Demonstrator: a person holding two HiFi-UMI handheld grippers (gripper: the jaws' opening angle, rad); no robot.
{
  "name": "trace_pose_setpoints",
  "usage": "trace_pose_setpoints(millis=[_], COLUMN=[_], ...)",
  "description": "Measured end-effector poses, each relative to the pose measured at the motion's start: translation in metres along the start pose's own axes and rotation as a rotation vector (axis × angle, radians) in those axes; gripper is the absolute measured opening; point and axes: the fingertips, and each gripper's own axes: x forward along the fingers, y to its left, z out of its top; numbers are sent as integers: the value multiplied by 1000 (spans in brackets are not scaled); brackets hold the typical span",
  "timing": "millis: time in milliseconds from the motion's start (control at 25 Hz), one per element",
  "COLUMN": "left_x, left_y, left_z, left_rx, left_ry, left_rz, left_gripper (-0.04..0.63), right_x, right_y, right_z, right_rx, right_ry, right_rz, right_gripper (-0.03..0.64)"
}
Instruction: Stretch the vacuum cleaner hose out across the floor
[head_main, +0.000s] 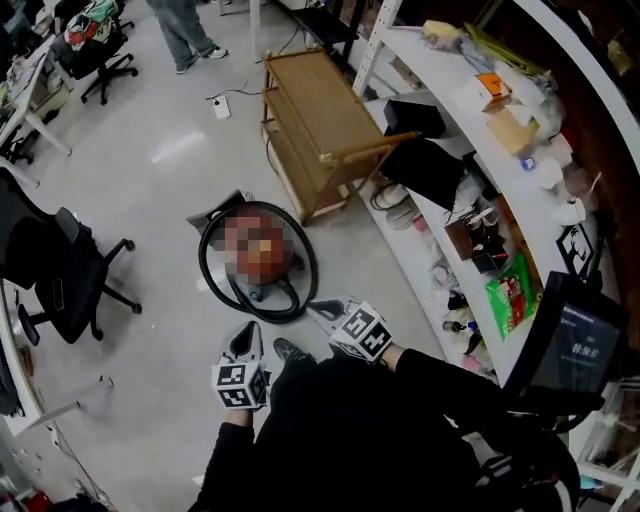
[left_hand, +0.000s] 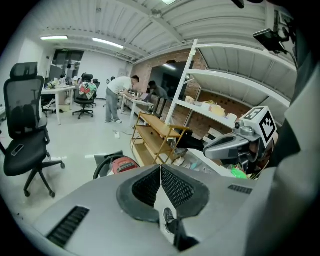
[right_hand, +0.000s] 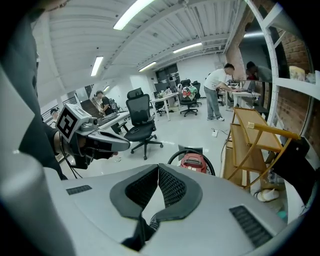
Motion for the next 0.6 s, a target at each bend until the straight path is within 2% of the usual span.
trace_pose_setpoints(millis=[160, 320, 440, 600], left_x=[15, 34, 56, 110], left_y=[6, 15, 28, 45], left_z=[17, 41, 59, 100], left_rx=[2, 11, 0, 19], left_ry=[6, 10, 17, 20], left_rz=[46, 151, 241, 318], left_gripper=[21, 21, 21, 21], right_x=[22, 51, 66, 83], right_y=[-10, -35, -70, -139], right_z=[10, 31, 58, 83], right_rx=[3, -40, -95, -132], right_ry=[-5, -8, -27, -37], right_rz=[77, 203, 255, 262], right_gripper=[12, 12, 12, 12])
